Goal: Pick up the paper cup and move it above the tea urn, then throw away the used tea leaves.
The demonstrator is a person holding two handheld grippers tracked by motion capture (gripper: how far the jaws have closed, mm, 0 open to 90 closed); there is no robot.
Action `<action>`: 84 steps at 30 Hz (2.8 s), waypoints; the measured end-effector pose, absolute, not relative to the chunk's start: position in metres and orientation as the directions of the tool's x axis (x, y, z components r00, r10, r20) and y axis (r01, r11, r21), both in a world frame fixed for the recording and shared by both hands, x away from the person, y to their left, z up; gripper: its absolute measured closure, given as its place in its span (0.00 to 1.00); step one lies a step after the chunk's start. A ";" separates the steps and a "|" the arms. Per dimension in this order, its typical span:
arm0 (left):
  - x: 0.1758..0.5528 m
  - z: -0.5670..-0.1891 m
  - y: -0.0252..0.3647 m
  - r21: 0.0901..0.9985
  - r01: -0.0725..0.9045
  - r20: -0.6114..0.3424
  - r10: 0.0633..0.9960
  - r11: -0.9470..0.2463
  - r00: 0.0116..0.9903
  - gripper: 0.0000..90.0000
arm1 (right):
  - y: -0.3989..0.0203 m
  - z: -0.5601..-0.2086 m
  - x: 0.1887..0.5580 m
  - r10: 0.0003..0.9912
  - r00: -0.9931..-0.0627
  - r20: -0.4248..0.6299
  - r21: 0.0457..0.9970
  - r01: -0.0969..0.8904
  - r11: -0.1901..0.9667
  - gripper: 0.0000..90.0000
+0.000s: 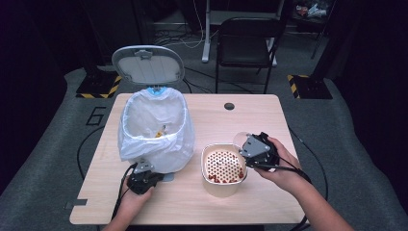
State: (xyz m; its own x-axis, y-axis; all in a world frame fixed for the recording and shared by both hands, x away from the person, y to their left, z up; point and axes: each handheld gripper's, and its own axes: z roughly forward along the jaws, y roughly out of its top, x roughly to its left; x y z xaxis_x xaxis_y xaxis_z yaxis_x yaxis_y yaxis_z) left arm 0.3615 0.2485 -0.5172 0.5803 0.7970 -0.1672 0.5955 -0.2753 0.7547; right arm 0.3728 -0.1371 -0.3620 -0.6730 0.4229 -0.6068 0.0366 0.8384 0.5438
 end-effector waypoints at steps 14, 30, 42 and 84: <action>0.362 -0.517 0.249 0.755 0.595 -0.168 0.797 -0.275 0.581 1.00 | -0.133 -0.363 0.370 0.407 -0.658 -0.633 0.531 0.013 0.847 0.48; 0.361 -0.517 0.248 0.755 0.595 -0.167 0.797 -0.276 0.581 1.00 | -0.125 -0.376 0.354 0.377 -0.533 -0.758 0.495 -0.091 0.864 0.48; 0.362 -0.517 0.249 0.754 0.595 -0.166 0.796 -0.278 0.582 1.00 | -0.117 -0.386 0.349 0.265 -0.453 -0.851 0.362 -0.143 0.921 0.48; 0.362 -0.517 0.249 0.753 0.595 -0.167 0.794 -0.280 0.585 1.00 | -0.092 -0.408 0.344 -0.178 -0.204 -0.963 -0.119 -0.270 0.955 0.49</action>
State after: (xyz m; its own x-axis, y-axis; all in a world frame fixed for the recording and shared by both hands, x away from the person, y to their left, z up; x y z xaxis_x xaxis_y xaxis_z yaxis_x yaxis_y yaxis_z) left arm 0.3618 0.2488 -0.5171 0.5851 0.7936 -0.1671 0.5952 -0.2802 0.7532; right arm 0.3444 -0.0924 -0.4075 -0.2037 -0.1775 -0.9628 -0.2704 0.9554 -0.1189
